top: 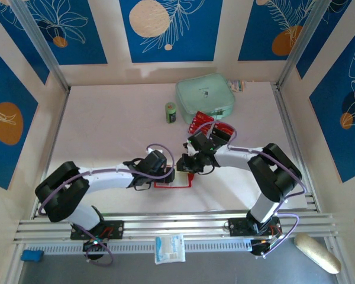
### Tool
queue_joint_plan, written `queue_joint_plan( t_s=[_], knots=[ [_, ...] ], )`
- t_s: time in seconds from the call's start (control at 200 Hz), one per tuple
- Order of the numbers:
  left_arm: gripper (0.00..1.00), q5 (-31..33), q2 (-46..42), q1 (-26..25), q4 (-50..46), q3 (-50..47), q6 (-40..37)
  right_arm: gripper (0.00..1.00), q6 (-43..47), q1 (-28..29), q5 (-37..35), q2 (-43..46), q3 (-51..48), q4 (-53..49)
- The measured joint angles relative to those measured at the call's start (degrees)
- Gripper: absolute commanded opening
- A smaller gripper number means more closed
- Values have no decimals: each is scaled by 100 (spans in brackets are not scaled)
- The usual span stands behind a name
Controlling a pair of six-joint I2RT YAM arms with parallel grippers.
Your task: Put the credit cards into the card holder
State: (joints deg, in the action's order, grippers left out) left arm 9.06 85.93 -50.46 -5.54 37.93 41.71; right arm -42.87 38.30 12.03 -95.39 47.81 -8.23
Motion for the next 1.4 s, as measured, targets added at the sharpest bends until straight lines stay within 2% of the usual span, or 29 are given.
queue_joint_plan(
  t_s=[0.215,0.32,0.735,1.17,1.28,1.4],
  knots=[
    [92,24,-2,-4,22,-17,0,39,-129,-9,0,33,-179,122],
    [92,24,-2,-4,22,-17,2,39,-177,-9,2,31,-186,179],
    [92,59,-7,-4,26,-39,4,33,-214,-9,321,-227,-52,282],
    [94,61,-376,-4,-190,-168,-4,31,-144,146,345,-232,249,-184],
    [96,109,-682,-2,-372,-273,-4,37,-146,256,343,-195,323,-251],
    [98,225,-1161,-2,-623,-391,-9,53,-184,350,323,-133,428,-365]
  ],
)
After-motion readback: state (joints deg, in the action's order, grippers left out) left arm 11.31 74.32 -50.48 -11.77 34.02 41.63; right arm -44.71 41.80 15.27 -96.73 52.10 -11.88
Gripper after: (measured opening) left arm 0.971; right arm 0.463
